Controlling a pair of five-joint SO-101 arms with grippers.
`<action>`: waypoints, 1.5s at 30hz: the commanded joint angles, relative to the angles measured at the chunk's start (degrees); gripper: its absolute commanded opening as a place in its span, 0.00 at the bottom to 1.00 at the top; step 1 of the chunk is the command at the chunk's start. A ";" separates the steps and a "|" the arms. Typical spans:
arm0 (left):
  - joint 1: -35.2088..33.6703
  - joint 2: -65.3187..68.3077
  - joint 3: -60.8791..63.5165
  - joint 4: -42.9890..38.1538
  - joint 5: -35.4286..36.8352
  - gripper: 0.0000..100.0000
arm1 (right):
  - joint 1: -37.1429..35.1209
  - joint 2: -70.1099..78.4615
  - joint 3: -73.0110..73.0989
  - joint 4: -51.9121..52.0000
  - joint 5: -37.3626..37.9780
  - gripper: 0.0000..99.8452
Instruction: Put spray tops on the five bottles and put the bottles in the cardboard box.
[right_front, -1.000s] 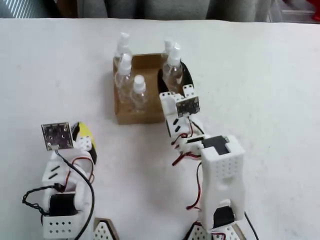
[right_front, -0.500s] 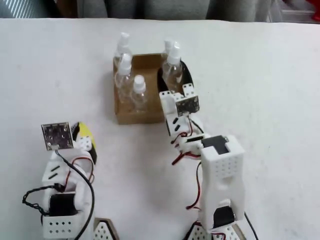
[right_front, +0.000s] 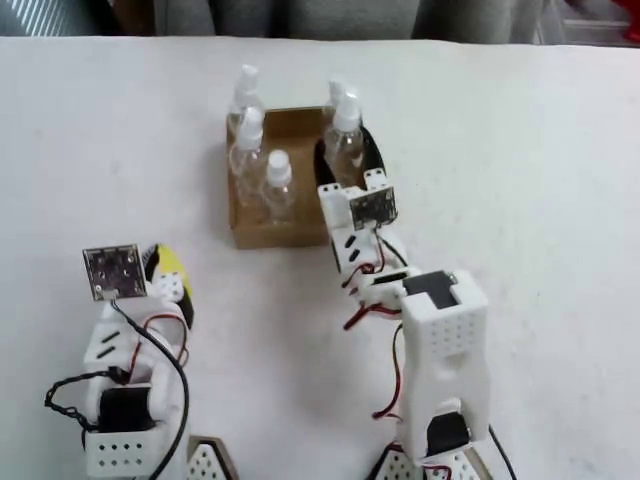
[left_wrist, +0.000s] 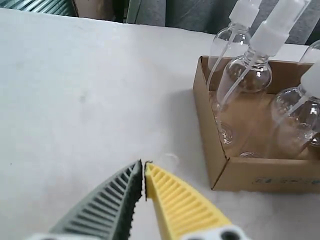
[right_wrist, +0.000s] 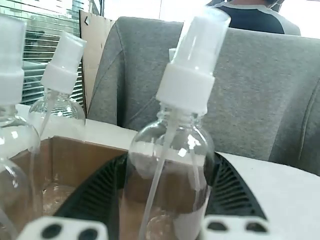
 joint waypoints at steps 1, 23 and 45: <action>-0.48 -0.48 -0.09 -1.41 -0.09 0.02 | 0.22 -0.66 -2.37 1.10 0.53 0.02; -0.48 -0.48 -0.09 -1.41 -0.18 0.02 | 0.31 -1.54 -0.79 3.03 0.18 0.17; -0.48 -0.48 -0.09 -1.41 -0.18 0.02 | -1.80 -6.55 4.84 7.08 0.18 0.31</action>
